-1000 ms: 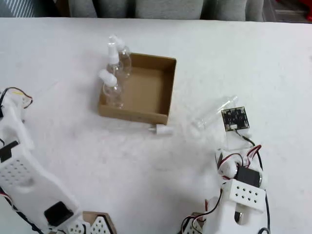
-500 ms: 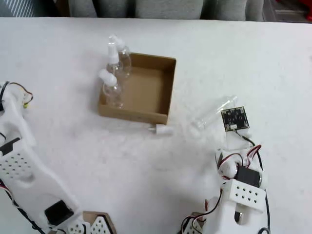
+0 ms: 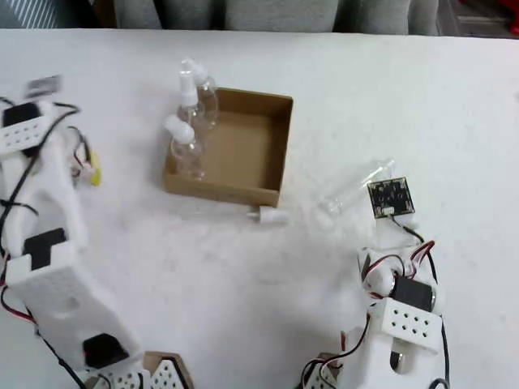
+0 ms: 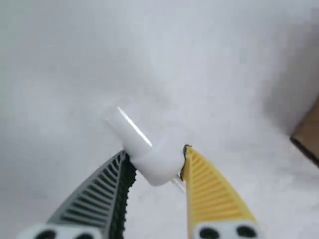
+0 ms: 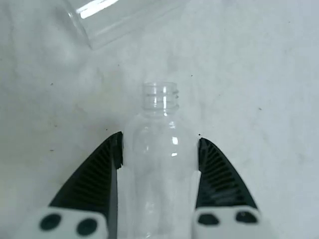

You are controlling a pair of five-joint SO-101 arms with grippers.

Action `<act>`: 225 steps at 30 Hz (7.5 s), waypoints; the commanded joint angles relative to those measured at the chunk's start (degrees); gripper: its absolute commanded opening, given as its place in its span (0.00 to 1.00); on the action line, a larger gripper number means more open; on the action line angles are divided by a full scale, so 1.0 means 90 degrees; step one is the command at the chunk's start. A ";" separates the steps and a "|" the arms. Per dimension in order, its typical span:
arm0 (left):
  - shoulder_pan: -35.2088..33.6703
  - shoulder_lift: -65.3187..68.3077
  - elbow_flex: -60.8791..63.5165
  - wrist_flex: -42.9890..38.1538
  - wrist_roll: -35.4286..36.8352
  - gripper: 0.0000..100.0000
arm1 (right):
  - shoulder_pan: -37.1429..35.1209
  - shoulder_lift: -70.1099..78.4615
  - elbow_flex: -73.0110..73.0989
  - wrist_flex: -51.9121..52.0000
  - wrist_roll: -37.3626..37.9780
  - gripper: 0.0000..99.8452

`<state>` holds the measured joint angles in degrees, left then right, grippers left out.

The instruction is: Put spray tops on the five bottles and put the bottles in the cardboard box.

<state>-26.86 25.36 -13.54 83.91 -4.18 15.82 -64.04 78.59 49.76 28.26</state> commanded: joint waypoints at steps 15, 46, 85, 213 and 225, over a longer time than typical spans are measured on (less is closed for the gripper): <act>0.0816 -0.0542 0.1514 -0.0781 -0.0010 0.25 | 0.0044 0.0054 -0.0049 -0.0103 0.0049 0.02; 0.0444 -0.1792 0.3819 -0.2520 0.2188 0.23 | 0.0044 0.0015 -0.0049 -0.0103 0.0117 0.02; 0.0454 -0.0972 0.3184 -0.2559 0.1524 0.02 | 0.0034 0.0005 -0.0107 -0.1714 -0.0762 0.02; 0.5641 -1.1131 0.7267 -0.3888 0.1309 0.07 | -0.6520 -0.4342 0.2032 -0.3863 -0.3761 0.02; 0.5631 -1.2371 0.7267 -0.3448 0.1319 0.30 | -0.6295 -0.4342 0.2032 -0.3893 -0.3761 0.02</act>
<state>23.43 -81.45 52.31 52.70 8.04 -43.08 -101.76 96.35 14.68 -5.14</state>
